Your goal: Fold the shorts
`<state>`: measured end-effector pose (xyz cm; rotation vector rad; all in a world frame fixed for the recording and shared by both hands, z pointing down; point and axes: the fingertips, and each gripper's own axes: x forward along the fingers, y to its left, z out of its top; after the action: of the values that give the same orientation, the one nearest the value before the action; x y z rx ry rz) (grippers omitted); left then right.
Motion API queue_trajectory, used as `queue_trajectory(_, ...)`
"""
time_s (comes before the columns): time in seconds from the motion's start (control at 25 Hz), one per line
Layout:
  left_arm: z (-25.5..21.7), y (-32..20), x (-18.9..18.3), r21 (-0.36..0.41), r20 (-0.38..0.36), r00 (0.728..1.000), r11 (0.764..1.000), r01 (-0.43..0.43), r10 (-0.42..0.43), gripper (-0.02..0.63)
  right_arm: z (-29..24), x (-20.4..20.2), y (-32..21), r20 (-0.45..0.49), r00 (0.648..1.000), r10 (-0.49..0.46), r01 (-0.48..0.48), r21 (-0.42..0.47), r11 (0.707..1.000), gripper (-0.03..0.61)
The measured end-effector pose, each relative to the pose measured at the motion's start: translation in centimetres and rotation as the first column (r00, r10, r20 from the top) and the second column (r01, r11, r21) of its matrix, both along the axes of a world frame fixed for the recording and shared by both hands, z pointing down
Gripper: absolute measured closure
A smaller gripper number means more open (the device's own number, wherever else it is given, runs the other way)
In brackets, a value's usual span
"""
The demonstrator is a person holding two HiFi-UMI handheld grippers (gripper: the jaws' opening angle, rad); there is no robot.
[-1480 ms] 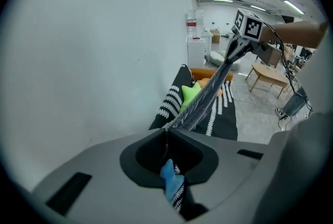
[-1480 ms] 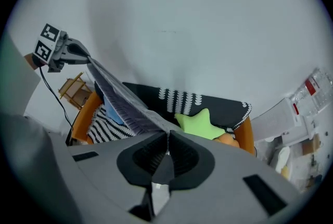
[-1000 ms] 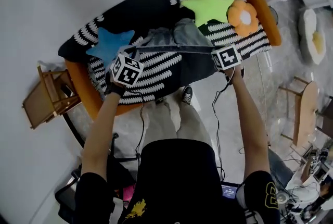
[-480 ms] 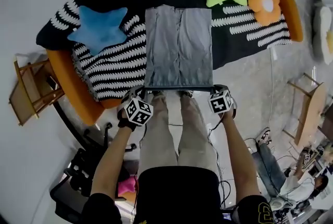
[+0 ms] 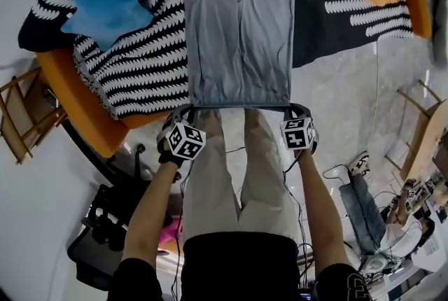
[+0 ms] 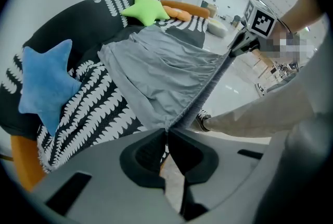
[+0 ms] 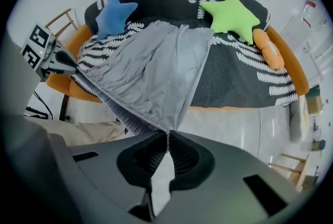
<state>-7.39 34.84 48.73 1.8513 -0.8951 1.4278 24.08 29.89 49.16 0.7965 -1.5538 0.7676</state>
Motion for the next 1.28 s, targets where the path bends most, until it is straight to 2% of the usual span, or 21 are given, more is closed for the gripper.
queue_trajectory(0.16,0.3,0.4,0.1,0.017,0.018,1.000,1.000,0.000,0.000,0.586,-0.1,0.1,0.2,-0.002,1.000,0.021,-0.021,0.034,0.999,0.545)
queue_trajectory(0.32,-2.6,-1.3,1.0,0.116,0.048,0.995,0.989,-0.089,0.084,0.586,-3.0,0.2,-2.8,-0.028,0.996,-0.080,0.083,0.140,0.987,0.545)
queue_trajectory(0.4,-4.6,-2.7,0.8,0.178,0.061,0.990,0.975,-0.134,0.125,0.586,-5.0,-0.8,-4.8,-0.047,0.983,-0.177,0.183,0.204,0.962,0.545)
queue_trajectory(0.52,-7.3,-6.0,0.5,0.261,0.074,0.984,0.949,-0.178,0.164,0.586,-7.5,-2.7,-8.0,-0.077,0.944,-0.322,0.330,0.278,0.902,0.546)
queue_trajectory(0.68,-9.0,-10.5,1.2,0.296,0.054,0.975,0.929,-0.221,0.215,0.586,-9.9,-5.9,-11.9,-0.110,0.874,-0.474,0.481,0.339,0.808,0.546)
queue_trajectory(0.8,-9.7,-13.2,2.1,0.303,0.034,0.969,0.921,-0.244,0.246,0.586,-10.6,-8.5,-13.8,-0.109,0.832,-0.544,0.543,0.358,0.759,0.545)
queue_trajectory(1.04,-9.5,-14.9,2.9,0.280,-0.009,0.960,0.922,-0.267,0.280,0.586,-10.2,-14.3,-14.8,-0.067,0.775,-0.628,0.606,0.359,0.710,0.545)
queue_trajectory(1.28,-9.0,-15.1,4.5,0.268,-0.072,0.965,0.937,-0.226,0.253,0.586,-9.5,-18.6,-13.3,-0.003,0.735,-0.678,0.636,0.352,0.687,0.545)
